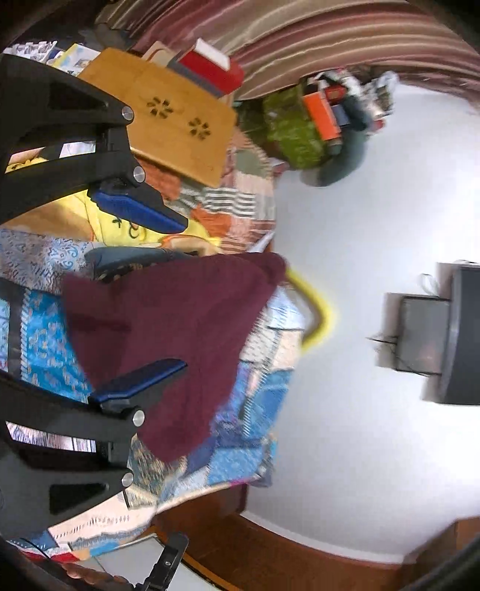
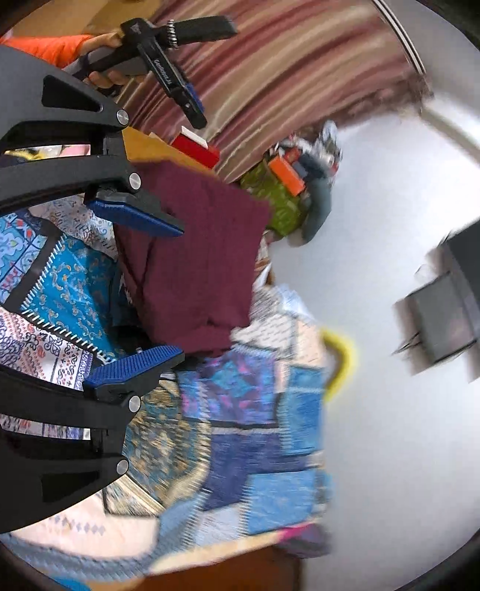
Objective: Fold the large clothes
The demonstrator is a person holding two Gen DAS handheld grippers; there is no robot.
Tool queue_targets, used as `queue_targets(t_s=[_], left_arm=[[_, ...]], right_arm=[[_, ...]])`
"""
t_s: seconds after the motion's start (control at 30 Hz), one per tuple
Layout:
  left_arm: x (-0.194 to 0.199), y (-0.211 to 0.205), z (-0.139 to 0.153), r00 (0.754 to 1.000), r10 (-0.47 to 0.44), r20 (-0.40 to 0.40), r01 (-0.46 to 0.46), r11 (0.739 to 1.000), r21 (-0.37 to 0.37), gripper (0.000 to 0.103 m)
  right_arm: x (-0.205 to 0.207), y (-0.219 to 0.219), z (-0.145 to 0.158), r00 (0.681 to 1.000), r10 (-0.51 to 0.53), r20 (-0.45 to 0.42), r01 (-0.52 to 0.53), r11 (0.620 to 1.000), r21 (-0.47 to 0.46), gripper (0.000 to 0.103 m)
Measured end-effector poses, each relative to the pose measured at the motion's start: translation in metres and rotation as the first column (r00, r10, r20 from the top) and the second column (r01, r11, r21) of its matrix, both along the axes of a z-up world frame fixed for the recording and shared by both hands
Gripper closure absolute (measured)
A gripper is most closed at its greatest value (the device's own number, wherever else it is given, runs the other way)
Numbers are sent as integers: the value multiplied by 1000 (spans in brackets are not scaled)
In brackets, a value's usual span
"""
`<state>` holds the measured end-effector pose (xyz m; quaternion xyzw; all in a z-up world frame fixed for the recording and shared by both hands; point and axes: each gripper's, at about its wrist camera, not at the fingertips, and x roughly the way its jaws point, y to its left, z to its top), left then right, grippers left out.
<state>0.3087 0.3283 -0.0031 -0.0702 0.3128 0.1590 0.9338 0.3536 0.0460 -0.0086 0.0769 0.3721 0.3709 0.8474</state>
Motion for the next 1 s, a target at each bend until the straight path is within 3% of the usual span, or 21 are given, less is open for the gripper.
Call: queue_targets(t_s=[0.1, 0.27, 0.43, 0.57, 0.63, 0.7, 0.83, 0.93, 1.0], left_arm=[[-42, -30, 31, 994, -13, 110, 9, 999, 35, 34], [-119, -92, 69, 958, -64, 279, 33, 993, 113, 34], [-186, -148, 82, 907, -108, 407, 19, 976, 215, 32], [-227, -183, 79, 867, -87, 491, -59, 960, 274, 30], [-240, -195, 75, 854, -75, 515, -103, 946, 309, 23], [-250, -200, 70, 841, -67, 536, -113, 949, 295, 17], [-262, -204, 61, 843, -47, 536, -120, 955, 272, 4], [-267, -204, 56, 842, -35, 538, -118, 962, 248, 0], [-271, -206, 53, 846, -33, 532, -107, 967, 230, 0]], right_arm=[[-42, -11, 37, 992, 27, 122, -30, 999, 24, 45], [-117, -36, 83, 948, 23, 316, -53, 995, 86, 45], [-177, -56, 105, 891, -22, 453, -41, 991, 128, 44], [-208, -63, 107, 860, -40, 509, -41, 988, 148, 40], [-221, -65, 104, 845, -58, 532, -27, 988, 149, 35], [-231, -67, 99, 829, -84, 553, 1, 989, 149, 32], [-237, -69, 95, 819, -114, 562, 37, 989, 145, 14], [-236, -69, 92, 808, -149, 570, 79, 986, 146, 0], [-235, -69, 91, 803, -164, 573, 102, 985, 138, 0]])
